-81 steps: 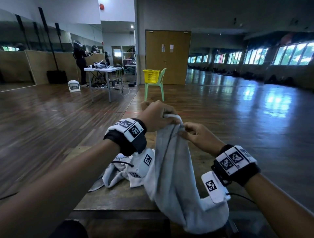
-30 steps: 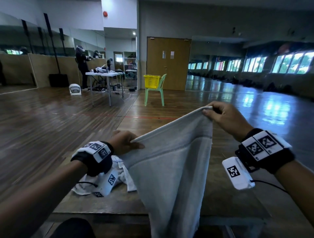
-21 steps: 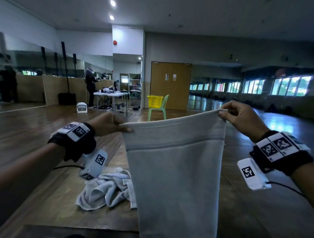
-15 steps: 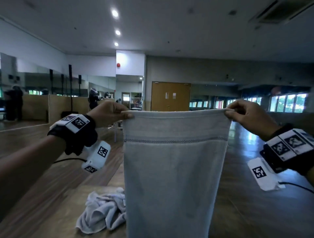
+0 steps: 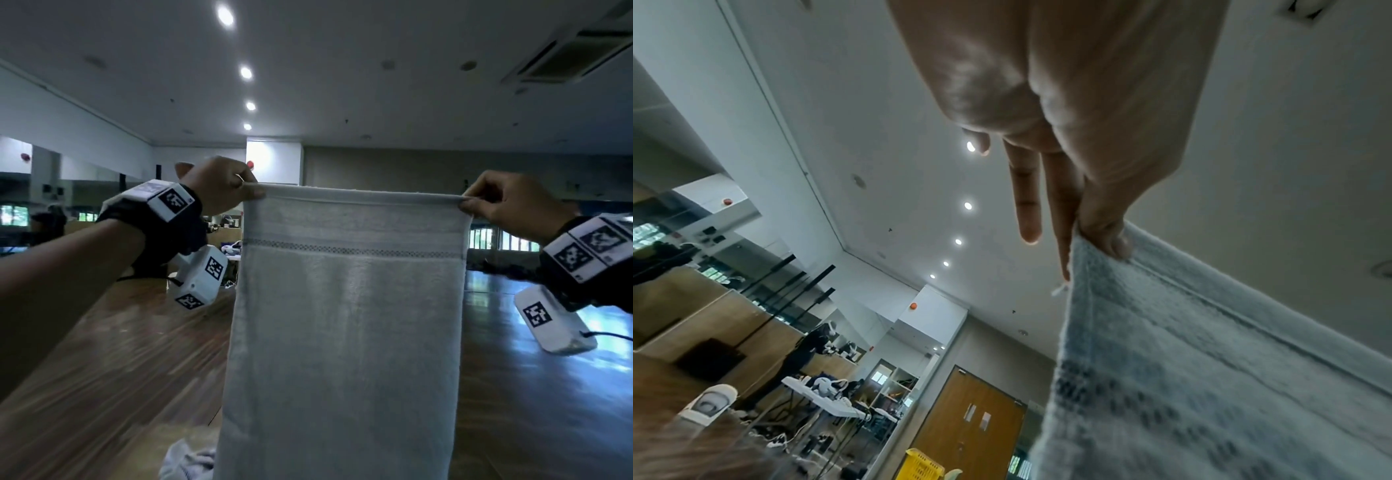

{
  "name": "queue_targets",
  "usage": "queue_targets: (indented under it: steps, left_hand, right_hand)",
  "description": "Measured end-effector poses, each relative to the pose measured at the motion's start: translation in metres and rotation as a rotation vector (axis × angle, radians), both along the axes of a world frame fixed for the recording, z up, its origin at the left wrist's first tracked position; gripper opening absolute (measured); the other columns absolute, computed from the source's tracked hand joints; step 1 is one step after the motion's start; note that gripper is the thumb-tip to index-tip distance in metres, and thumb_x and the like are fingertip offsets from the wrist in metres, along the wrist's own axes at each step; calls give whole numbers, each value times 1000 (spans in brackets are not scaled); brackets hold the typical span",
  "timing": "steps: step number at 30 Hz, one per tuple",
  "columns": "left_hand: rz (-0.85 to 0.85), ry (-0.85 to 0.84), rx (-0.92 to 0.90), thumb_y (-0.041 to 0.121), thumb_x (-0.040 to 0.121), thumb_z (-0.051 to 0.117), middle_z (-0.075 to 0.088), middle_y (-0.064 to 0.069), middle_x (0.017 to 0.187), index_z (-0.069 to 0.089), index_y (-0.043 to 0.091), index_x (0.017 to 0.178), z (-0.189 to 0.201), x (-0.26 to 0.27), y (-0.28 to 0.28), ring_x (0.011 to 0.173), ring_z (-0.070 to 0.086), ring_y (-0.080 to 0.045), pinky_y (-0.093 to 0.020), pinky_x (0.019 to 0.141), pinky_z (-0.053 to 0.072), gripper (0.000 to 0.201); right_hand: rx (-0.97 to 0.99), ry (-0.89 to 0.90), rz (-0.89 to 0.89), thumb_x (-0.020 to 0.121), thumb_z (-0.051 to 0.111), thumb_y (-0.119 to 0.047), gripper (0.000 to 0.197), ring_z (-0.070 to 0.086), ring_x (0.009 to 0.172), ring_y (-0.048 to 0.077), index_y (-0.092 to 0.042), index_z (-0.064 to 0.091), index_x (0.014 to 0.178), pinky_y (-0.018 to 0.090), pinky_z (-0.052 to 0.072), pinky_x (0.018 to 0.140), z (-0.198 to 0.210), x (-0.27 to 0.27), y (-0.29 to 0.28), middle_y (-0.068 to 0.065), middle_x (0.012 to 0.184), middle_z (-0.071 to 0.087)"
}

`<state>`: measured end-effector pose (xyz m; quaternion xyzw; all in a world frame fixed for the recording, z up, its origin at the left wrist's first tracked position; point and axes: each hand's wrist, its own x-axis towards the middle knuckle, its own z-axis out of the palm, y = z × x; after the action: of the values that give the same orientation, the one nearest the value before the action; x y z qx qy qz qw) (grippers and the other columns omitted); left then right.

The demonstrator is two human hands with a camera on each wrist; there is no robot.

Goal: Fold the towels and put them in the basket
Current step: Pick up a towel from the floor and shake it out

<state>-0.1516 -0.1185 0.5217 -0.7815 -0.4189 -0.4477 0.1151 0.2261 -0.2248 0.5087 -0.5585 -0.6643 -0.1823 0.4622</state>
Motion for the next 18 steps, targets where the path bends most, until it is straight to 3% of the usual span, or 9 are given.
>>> queue_targets:
  steps: [2, 6, 9, 12, 18]
  left_hand:
    - [1, 29, -29, 31, 82, 68, 68, -10, 95, 67, 12, 87, -13, 5, 28, 83, 62, -26, -33, 72, 50, 20]
    - [-2, 73, -95, 29, 80, 70, 65, -5, 85, 65, 14, 81, -58, 18, 82, 79, 62, -23, -30, 68, 47, 16]
    - [2, 61, -98, 26, 81, 71, 62, -5, 79, 64, 13, 78, -93, 27, 112, 71, 55, -20, -25, 63, 39, 16]
    - [-10, -5, -99, 23, 82, 69, 54, 1, 69, 58, 16, 75, -124, 32, 134, 69, 48, -17, -22, 54, 34, 15]
    - [23, -35, -69, 25, 84, 68, 64, -13, 82, 65, 4, 85, -184, 34, 169, 74, 53, -23, -30, 66, 37, 21]
  right_hand:
    - [-27, 2, -6, 85, 66, -14, 5, 61, 74, 27, -11, 62, 83, 34, 48, 69, -12, 6, 23, 11, 80, 67]
    - [-129, 15, -23, 85, 65, -12, 12, 57, 64, 21, -17, 58, 76, 23, 45, 52, -53, 20, 72, 3, 72, 61]
    - [-195, 3, -38, 85, 65, -12, 17, 57, 71, 23, -21, 56, 73, 27, 41, 62, -86, 29, 105, -1, 73, 60]
    - [-234, -11, -33, 86, 64, -12, 7, 55, 71, 20, -11, 58, 81, 25, 39, 59, -112, 31, 131, -2, 74, 58]
    - [-190, 30, -55, 86, 63, -10, 10, 52, 68, 22, -10, 55, 80, 23, 36, 54, -160, 28, 172, 1, 70, 55]
